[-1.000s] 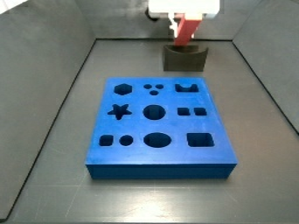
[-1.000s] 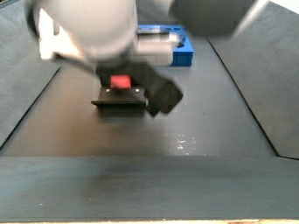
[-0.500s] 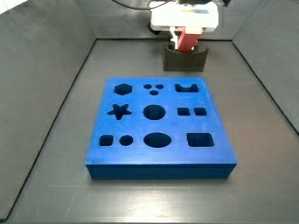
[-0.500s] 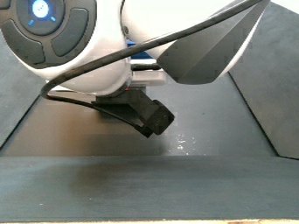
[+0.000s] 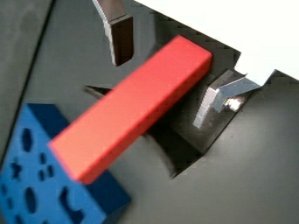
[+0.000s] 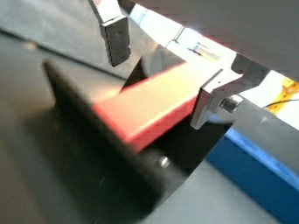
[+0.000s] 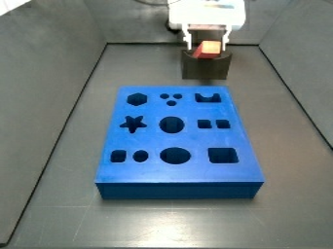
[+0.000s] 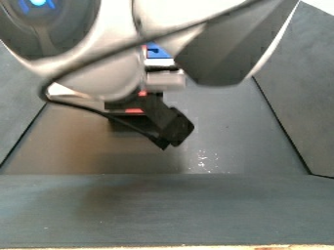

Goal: Pick up the rectangle object. Move up. Place the rectangle object on the fixture. Regrasp the rectangle object. Move to above the board. Insert the rectangle object.
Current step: Regrasp the rectangle object.

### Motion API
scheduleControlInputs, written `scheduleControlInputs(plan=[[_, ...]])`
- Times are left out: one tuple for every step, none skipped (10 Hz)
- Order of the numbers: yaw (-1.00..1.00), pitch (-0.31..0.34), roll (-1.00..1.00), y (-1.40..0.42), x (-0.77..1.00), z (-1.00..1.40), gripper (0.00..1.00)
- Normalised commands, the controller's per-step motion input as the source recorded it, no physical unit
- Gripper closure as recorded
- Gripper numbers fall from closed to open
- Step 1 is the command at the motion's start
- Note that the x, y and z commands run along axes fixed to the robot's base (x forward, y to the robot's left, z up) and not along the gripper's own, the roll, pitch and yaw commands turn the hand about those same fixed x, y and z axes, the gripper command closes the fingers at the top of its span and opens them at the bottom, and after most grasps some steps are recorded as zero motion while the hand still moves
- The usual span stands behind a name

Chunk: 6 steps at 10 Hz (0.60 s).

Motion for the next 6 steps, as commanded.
scheduleControlInputs(plan=[[0.01,0.005,0.01,0.00,-0.03,1.00,0.00],[0.02,0.016,0.03,0.00,-0.04,1.00,0.00],[0.02,0.030,0.03,0.00,-0.05,0.92,0.00],[0.02,0.043,0.03,0.01,-0.04,0.75,0.00],[0.01,0.062,0.04,0.00,-0.03,0.51,0.00],[0.00,0.068,0.04,0.01,-0.03,0.34,0.00]])
